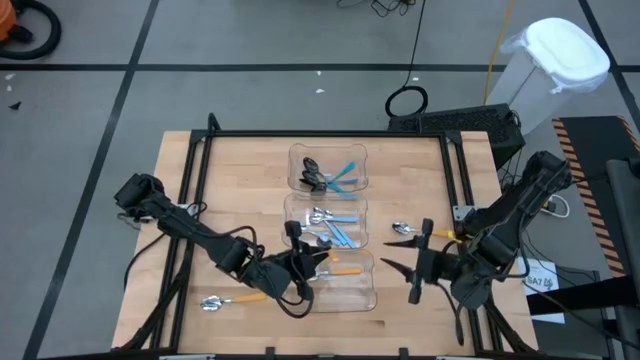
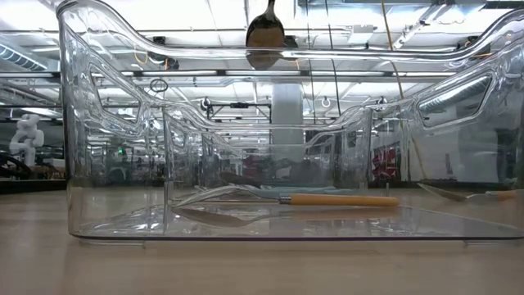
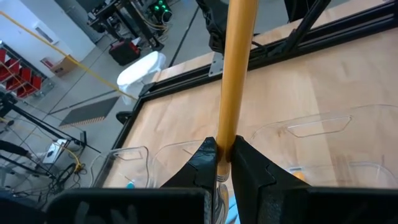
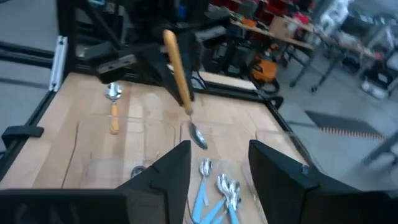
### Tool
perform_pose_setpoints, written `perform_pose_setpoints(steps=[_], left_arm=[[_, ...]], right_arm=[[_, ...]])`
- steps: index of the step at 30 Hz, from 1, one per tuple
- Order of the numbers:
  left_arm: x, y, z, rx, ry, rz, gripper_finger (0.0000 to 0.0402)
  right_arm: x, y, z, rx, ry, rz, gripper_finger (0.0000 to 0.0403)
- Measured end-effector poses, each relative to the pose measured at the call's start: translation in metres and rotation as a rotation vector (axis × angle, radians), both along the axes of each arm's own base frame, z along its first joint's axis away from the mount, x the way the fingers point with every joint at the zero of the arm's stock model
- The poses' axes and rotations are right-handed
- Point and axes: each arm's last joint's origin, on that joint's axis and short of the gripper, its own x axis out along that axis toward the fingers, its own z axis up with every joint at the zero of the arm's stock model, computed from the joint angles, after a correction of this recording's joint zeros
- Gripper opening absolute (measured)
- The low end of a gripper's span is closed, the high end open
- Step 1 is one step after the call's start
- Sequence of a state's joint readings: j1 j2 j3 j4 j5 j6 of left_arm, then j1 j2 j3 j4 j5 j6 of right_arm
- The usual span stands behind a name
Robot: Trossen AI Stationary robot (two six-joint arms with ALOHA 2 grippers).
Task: Sort silverware by color (type)
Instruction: Put the yellow spoon into the bottom transparent bin
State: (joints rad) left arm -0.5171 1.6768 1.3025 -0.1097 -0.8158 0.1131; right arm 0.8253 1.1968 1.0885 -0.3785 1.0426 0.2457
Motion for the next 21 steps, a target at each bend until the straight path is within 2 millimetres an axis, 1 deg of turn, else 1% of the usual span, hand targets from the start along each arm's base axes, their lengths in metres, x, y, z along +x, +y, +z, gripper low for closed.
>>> perform_pose_setpoints(steps=[5,9,12,15,21], left_arm=[[0.0,0.0,-0.001,0.002,0.008,0.001,0.0026],[0.0,0.001,-0.001,-0.007,0.01,0.007,0.0026],[0.0,0.001,-0.002,-0.01,0.012,0.006,0.0026],[0.0,0.001,-0.002,-0.011,0.013,0.006,0.0026],[-0.001,0.001,-0.003,-0.02,0.018,0.01,0.0026]], right_arm=[[0.008,0.01,0.001,-0.097,-0.003,0.074,0.0157],[0.018,0.021,-0.003,-0.188,0.008,0.158,0.0157],[0.023,0.027,-0.006,-0.249,0.005,0.174,0.0157],[0.025,0.029,-0.005,-0.278,-0.006,0.178,0.0157],[0.029,0.025,-0.003,-0.286,-0.017,0.161,0.0157]])
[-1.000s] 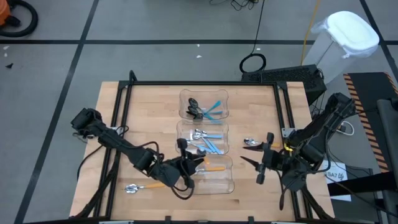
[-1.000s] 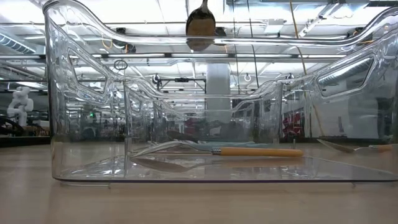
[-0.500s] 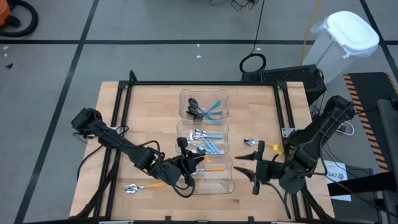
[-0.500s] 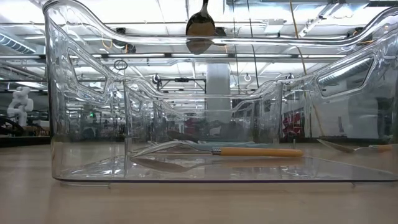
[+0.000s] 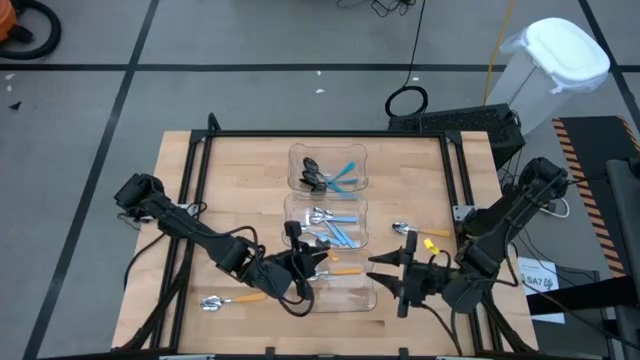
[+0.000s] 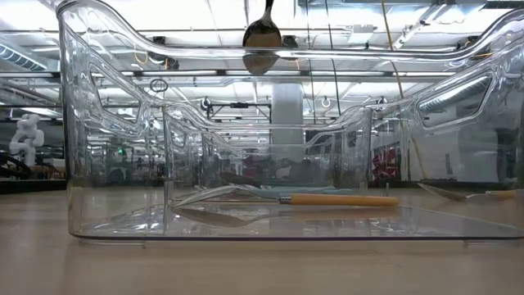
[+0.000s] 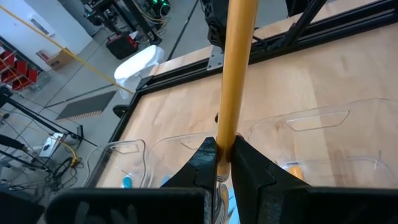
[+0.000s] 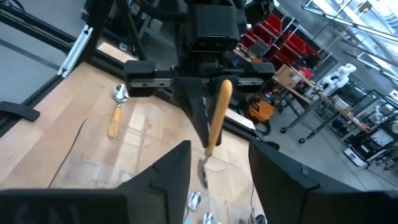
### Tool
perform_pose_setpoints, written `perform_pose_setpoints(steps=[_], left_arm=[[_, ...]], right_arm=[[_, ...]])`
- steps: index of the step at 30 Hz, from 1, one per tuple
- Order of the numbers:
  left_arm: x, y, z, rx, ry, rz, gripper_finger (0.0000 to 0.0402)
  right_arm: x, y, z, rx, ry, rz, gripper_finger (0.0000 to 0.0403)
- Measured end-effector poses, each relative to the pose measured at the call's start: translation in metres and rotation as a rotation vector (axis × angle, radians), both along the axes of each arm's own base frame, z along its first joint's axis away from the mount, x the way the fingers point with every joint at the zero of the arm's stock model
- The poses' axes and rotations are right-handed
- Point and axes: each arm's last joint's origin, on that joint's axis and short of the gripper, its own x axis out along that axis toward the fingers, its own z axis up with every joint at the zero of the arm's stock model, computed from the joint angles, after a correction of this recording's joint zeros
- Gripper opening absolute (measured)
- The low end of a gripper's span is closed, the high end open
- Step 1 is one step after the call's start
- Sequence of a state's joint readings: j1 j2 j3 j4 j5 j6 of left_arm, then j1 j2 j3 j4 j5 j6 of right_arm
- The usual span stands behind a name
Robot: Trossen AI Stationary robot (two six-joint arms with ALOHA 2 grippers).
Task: Sort silverware by color (type)
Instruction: Put the yellow spoon into the bottom transparent bin
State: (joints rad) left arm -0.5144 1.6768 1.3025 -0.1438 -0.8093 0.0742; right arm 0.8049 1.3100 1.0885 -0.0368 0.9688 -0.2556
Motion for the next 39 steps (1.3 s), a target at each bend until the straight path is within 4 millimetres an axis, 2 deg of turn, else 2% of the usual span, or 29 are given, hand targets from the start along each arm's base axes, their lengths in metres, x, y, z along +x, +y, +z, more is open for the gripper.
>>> perform_pose_setpoints(steps=[11,22,39], left_arm=[[-0.001,-0.001,-0.002,-0.03,0.01,-0.007,0.0026],[-0.002,-0.001,-0.003,-0.034,0.02,-0.003,0.0026],[-0.002,-0.001,-0.004,-0.04,0.032,-0.01,0.0026]], right_arm=[[0.015,-0.005,-0.002,0.011,-0.022,-0.042,0.0157],[0.021,-0.009,-0.002,0.051,-0.028,-0.022,0.0157],[0.057,-0.024,-0.017,0.058,-0.042,-0.081,0.0157]])
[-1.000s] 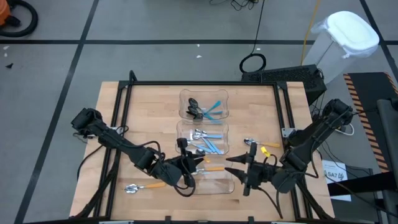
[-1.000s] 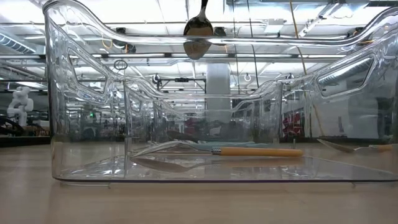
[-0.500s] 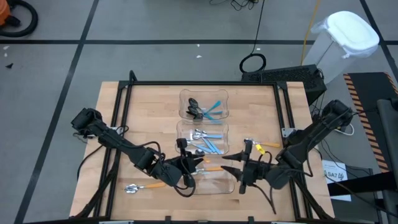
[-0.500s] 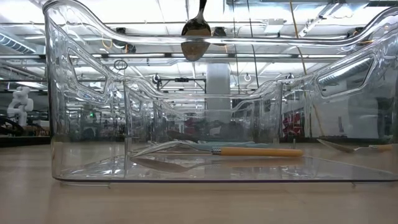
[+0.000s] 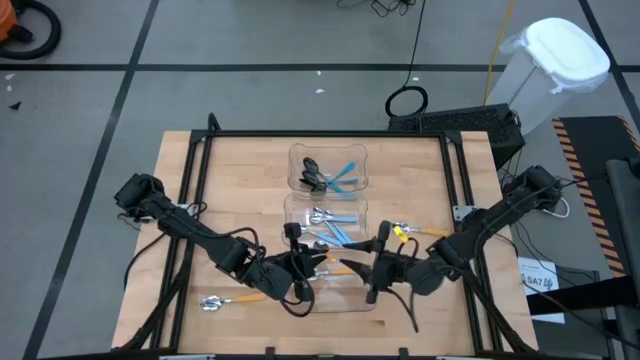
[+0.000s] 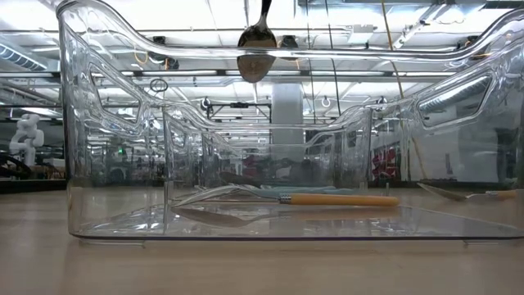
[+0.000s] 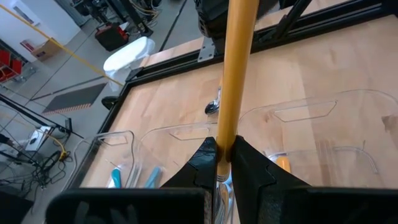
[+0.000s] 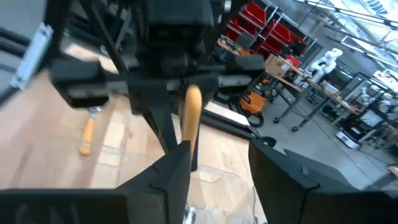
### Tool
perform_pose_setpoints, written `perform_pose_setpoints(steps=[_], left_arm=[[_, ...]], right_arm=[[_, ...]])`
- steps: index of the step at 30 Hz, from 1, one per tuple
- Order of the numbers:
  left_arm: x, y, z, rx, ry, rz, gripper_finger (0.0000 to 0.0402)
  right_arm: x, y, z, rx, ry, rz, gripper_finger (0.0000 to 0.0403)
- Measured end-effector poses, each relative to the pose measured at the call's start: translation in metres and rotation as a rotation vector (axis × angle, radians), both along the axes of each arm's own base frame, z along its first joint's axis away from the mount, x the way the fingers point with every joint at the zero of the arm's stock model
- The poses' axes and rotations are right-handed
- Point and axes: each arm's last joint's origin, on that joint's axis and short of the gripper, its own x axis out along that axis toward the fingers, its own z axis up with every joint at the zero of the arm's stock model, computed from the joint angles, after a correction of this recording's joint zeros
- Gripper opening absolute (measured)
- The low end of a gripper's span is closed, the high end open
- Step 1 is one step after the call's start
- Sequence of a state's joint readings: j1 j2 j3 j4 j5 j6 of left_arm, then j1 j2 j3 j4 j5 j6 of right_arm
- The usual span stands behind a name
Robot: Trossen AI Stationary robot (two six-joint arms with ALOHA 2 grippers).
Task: Sort silverware by color (type)
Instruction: Put the yellow spoon into the bottom transparent bin
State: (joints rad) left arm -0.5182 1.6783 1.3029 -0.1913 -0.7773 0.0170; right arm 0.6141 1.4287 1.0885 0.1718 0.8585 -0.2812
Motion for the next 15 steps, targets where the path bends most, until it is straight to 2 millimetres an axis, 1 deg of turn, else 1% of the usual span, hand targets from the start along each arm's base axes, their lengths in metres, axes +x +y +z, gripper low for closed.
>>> perform_pose_setpoints(steps=[5,8,15], left_arm=[[0.0,0.0,0.0,0.0,0.001,0.001,0.0026],[0.0,0.0,0.0,0.002,0.003,0.001,0.0026],[0.0,0.001,-0.001,0.006,0.012,0.0,0.0026]], right_arm=[[0.012,-0.003,-0.011,-0.048,0.025,-0.024,0.0157],[0.017,-0.005,-0.012,-0.045,0.012,-0.03,0.0157],[0.021,-0.006,-0.01,0.003,-0.013,0.049,0.0157]])
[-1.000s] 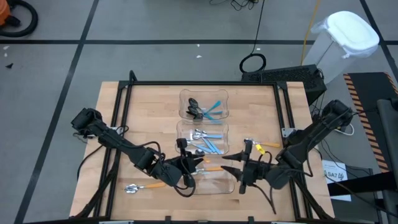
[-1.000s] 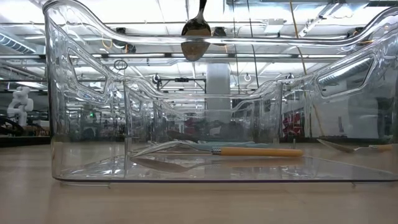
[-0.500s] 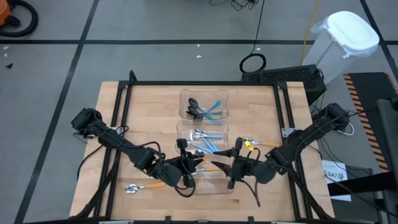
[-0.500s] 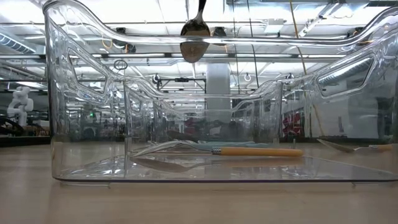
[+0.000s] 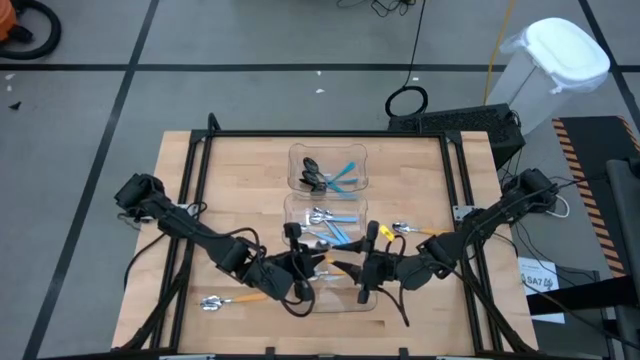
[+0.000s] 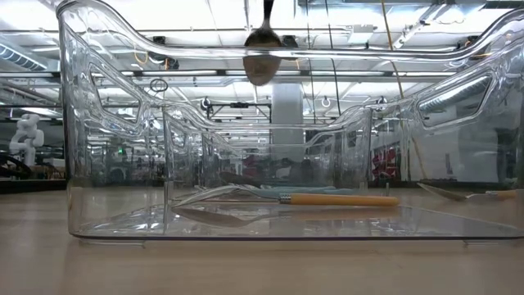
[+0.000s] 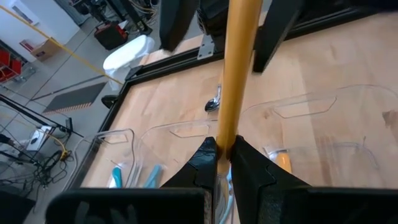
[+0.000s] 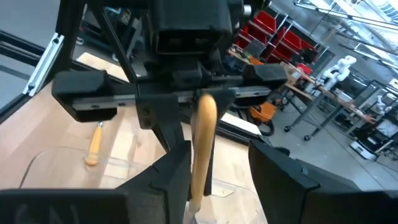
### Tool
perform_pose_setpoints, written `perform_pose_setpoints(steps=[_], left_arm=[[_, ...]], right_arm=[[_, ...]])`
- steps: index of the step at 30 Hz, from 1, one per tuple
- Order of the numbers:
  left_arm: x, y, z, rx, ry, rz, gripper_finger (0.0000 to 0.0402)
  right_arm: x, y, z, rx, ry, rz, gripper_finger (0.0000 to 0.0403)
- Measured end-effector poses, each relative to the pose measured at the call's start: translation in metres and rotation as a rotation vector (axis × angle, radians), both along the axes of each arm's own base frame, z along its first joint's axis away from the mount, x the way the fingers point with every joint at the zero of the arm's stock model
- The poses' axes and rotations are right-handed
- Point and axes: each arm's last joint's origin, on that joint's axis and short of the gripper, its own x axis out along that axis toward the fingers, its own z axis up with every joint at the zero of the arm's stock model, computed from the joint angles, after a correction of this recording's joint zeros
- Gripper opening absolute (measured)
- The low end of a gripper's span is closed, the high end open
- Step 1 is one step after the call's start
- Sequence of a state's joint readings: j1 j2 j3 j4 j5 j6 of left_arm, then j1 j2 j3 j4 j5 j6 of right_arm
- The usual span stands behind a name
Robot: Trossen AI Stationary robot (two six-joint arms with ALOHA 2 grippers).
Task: Sort silverware by color (type)
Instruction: Put the yellow spoon into the bottom transparent bin
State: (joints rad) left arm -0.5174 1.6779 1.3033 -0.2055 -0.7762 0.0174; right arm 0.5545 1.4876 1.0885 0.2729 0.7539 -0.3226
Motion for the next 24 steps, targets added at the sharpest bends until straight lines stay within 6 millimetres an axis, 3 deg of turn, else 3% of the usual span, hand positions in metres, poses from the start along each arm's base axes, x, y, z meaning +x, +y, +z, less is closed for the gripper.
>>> perform_pose_setpoints(steps=[15,19,24], left_arm=[[0.004,0.0,-0.007,0.017,0.021,0.002,0.0026],[0.009,0.002,-0.011,0.029,0.024,0.007,0.0026],[0.01,0.002,-0.011,0.029,0.019,0.007,0.0026]], right_arm=[[0.002,0.001,0.002,0.035,-0.012,0.071,0.0154],[0.002,0.0,0.002,0.038,-0.013,0.067,0.0127],[0.002,0.0,0.0,0.029,0.004,0.068,0.0062]])
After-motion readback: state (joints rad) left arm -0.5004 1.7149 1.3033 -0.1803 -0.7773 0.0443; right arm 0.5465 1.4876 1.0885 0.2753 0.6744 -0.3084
